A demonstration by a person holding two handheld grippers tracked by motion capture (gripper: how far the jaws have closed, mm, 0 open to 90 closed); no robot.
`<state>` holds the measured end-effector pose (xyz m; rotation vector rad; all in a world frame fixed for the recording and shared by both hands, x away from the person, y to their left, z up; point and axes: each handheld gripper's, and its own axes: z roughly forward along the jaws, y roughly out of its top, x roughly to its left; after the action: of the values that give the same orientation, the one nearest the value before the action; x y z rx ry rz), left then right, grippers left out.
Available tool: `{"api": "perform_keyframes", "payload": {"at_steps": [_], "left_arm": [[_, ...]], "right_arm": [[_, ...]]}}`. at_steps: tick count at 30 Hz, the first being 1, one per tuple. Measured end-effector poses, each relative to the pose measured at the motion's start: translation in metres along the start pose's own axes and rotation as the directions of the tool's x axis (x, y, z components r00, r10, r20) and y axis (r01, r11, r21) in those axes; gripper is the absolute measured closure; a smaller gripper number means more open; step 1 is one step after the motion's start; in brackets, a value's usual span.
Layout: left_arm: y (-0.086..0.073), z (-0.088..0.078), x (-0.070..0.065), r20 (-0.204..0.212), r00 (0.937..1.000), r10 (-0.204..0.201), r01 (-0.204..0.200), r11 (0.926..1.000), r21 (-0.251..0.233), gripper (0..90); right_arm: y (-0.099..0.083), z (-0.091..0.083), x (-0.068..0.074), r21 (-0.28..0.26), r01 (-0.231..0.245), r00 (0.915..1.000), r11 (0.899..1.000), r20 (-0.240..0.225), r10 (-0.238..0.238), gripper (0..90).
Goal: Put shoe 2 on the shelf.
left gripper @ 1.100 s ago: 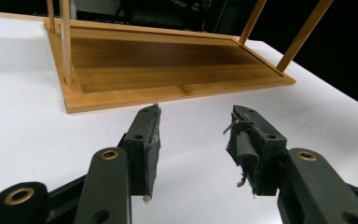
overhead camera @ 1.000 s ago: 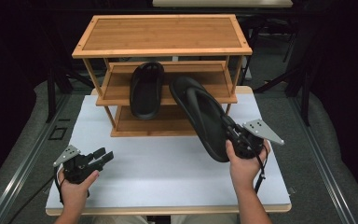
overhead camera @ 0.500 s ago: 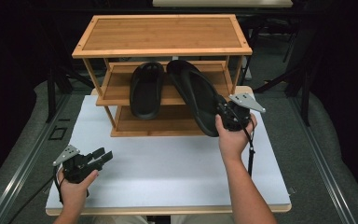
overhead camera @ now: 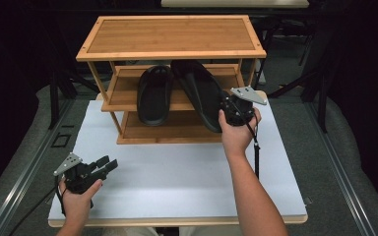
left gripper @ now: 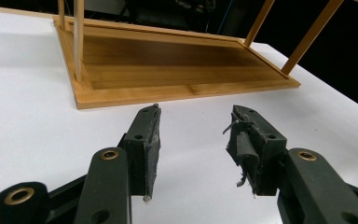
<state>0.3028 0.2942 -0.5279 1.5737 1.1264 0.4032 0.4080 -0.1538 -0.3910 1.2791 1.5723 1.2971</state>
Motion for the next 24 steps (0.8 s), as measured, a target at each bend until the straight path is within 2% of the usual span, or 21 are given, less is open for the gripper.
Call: {"api": "perform_keyframes", "payload": {"at_steps": [10, 18, 24], "left_arm": [[0.0, 0.002, -0.001, 0.007, 1.0, 0.004, -0.004, 1.0, 0.003, 52.9], [-0.001, 0.002, -0.003, 0.008, 1.0, 0.004, -0.004, 1.0, 0.0, 52.9], [-0.001, 0.003, -0.004, 0.011, 0.9999, 0.008, -0.008, 0.9999, 0.006, 52.9]], "right_arm": [[0.002, 0.017, -0.001, 0.026, -0.005, 0.9985, 1.0, 0.055, 0.003, 83.5], [0.003, 0.028, -0.002, 0.052, -0.05, 0.996, 0.997, 0.076, 0.046, 83.0], [0.005, 0.033, 0.005, 0.059, -0.03, 0.9943, 0.998, 0.104, 0.023, 78.6]]}}
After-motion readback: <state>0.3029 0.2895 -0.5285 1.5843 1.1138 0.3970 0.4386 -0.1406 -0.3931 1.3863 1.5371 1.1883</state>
